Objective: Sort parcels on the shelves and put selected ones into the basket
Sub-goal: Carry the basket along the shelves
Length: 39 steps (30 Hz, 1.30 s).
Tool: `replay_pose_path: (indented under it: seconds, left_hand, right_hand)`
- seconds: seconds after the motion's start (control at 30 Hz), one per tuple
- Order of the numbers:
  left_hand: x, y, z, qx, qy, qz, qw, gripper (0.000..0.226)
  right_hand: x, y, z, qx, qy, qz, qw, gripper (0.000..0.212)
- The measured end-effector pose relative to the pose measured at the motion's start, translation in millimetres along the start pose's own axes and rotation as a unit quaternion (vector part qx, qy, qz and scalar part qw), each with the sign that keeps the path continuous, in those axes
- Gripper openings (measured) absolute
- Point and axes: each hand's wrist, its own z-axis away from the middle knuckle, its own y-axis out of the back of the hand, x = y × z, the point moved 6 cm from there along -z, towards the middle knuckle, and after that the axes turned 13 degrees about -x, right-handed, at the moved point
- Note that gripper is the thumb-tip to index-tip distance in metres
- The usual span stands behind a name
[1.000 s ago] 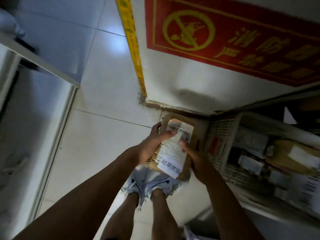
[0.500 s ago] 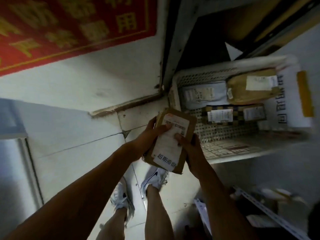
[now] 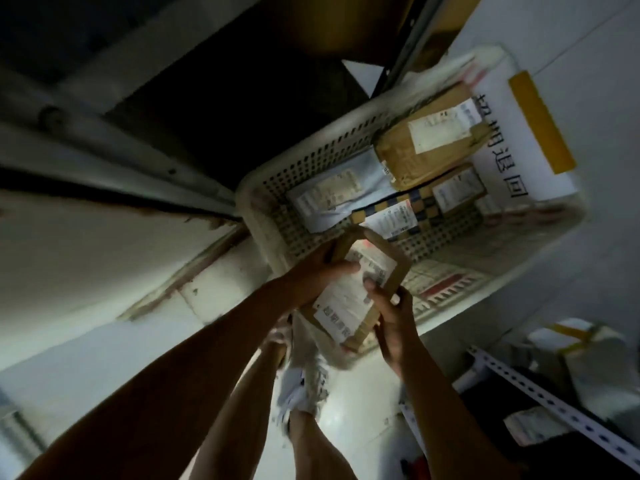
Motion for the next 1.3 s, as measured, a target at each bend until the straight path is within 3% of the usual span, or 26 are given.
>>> replay_pose_path:
  seconds: [0.2,0.27,0.33,0.43,0.5,0.57,0.7,0.83,0.93,1.03,1.13,1.3]
  left_hand:
    - [-10.7,64.8,-101.8,-0.001,0.083,-0.131,0.988,0.021]
    - [-27.4,86.0,-134.2,0.022,0.099,-0.151,0.983,0.037]
    - [-46.4,103.9,-159.0,0.031,0.121,-0.201,0.972,0.052]
    - [-66.6,111.8,-186.3,-0.008,0.138,-0.337,0.931,0.06]
    - [-75.4,113.5,-194.8,-0.043,0.148,-0.376,0.914,0.062]
    - [-84.6,117.6,-199.1,-0.066,0.153,-0.385,0.908,0.062]
    - [-87.0,131.4,-202.6,-0.031,0.154,-0.42,0.894,0.061]
    - [-81.1,134.9,-187.9,0.01,0.163,-0.501,0.85,0.037]
    - [-68.6,123.1,-158.4,0.041,0.178,-0.511,0.84,0.013]
    - [-36.8,95.8,-107.3,0.066,0.172,-0.474,0.861,0.017]
    - [12.3,62.6,-43.4,0.118,0.146,-0.421,0.887,0.023]
    - [87.1,-5.3,89.3,0.129,0.108,-0.345,0.923,0.03]
  right_hand:
    - [30.2,5.1,-96.3,0.056,-0.021,-0.085,0.995,0.092]
    - [50.3,10.5,-132.6,0.075,-0.022,-0.096,0.992,0.093]
    - [74.8,12.0,-160.7,0.073,-0.051,-0.122,0.989,0.113]
    - [103.7,23.7,-186.8,0.078,-0.061,-0.159,0.982,0.119]
    - [117.1,33.3,-196.6,0.088,-0.059,-0.179,0.978,0.109]
    - [128.9,43.4,-207.4,0.105,-0.058,-0.195,0.973,0.084]
    - [138.8,49.0,-230.1,0.099,-0.067,-0.186,0.975,0.059]
    - [138.5,40.9,-224.7,0.082,-0.1,-0.135,0.982,0.057]
    - [119.2,33.3,-198.0,0.096,-0.151,-0.056,0.982,0.059]
    - [70.5,15.0,-152.4,0.09,-0.184,0.055,0.977,0.041]
    - [-0.4,-15.7,-85.6,0.04,-0.15,0.184,0.971,0.028]
    - [-100.8,-60.3,28.7,-0.055,-0.092,0.408,0.906,0.021]
